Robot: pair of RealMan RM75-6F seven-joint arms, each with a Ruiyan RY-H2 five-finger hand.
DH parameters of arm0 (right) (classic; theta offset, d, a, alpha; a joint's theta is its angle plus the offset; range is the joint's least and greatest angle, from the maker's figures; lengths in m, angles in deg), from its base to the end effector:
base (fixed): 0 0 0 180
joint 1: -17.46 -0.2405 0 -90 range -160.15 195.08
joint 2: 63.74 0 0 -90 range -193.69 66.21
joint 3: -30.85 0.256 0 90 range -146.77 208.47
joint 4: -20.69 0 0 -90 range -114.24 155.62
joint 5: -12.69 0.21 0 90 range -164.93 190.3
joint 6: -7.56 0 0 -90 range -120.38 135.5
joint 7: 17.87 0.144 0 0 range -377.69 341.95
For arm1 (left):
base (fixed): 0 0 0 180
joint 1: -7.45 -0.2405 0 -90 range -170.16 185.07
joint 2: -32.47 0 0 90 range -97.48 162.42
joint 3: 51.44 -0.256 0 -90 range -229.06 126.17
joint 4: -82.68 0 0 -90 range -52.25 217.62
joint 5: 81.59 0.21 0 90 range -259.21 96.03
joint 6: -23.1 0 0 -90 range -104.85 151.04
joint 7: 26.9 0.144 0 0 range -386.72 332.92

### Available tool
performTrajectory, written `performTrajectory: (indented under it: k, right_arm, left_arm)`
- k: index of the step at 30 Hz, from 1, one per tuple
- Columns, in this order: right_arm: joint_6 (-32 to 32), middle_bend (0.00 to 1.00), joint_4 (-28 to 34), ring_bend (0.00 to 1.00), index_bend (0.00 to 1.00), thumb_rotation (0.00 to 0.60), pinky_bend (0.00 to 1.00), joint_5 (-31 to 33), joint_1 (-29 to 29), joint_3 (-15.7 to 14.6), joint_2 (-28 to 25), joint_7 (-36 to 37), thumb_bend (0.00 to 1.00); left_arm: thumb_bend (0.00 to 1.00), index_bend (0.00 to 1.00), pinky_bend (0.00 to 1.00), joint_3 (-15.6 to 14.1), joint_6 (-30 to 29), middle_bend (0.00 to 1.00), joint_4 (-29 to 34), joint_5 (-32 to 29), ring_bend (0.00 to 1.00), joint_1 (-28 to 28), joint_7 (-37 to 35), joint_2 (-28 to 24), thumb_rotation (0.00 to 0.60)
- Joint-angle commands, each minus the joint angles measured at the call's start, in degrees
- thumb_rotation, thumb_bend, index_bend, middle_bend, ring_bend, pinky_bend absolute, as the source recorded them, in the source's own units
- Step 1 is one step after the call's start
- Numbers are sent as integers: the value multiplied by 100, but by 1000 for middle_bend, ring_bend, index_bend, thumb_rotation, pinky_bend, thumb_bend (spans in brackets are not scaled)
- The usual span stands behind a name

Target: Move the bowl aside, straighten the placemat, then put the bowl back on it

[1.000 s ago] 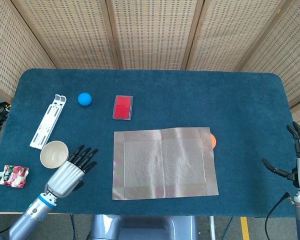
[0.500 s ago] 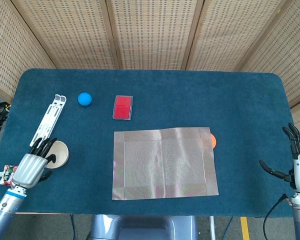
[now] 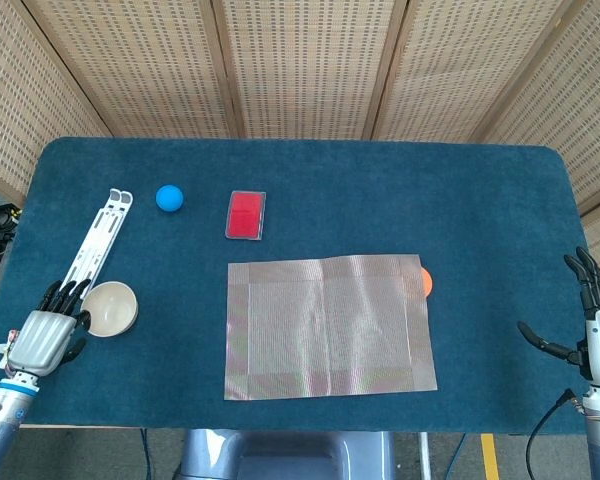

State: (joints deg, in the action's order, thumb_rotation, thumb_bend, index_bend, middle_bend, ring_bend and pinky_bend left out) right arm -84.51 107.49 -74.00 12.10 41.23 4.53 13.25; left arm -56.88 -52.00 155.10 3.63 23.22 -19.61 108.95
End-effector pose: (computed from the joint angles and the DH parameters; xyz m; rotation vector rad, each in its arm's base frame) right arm -0.3028 -0.2073 0.1802 1.0804 -1.0645 1.4930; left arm -0.3431 0.2175 0.0831 -1.7282 -0.7619 -0.6345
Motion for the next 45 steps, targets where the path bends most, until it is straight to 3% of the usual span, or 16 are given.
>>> performTrajectory:
  k: [1,32,45]
  right_arm:
    - [-5,0,5,0,123,600,0,-1,1,-1,1,-2,307]
    - [-33,0,-10,0,123,600,0,11,9,-8,-6,52,307]
    - [-67,0,-15,0,123,600,0,31,26,9,-15,89,307]
  left_arm:
    - [361,527,0,69,144,0,-102,-58,0,35,-31,99,600]
    - [480,639,0,251,610,0,-413,-103,0,108,-37,427,600]
    - [481,657,0,292,-36,0,230,519,0,141,127,260,600]
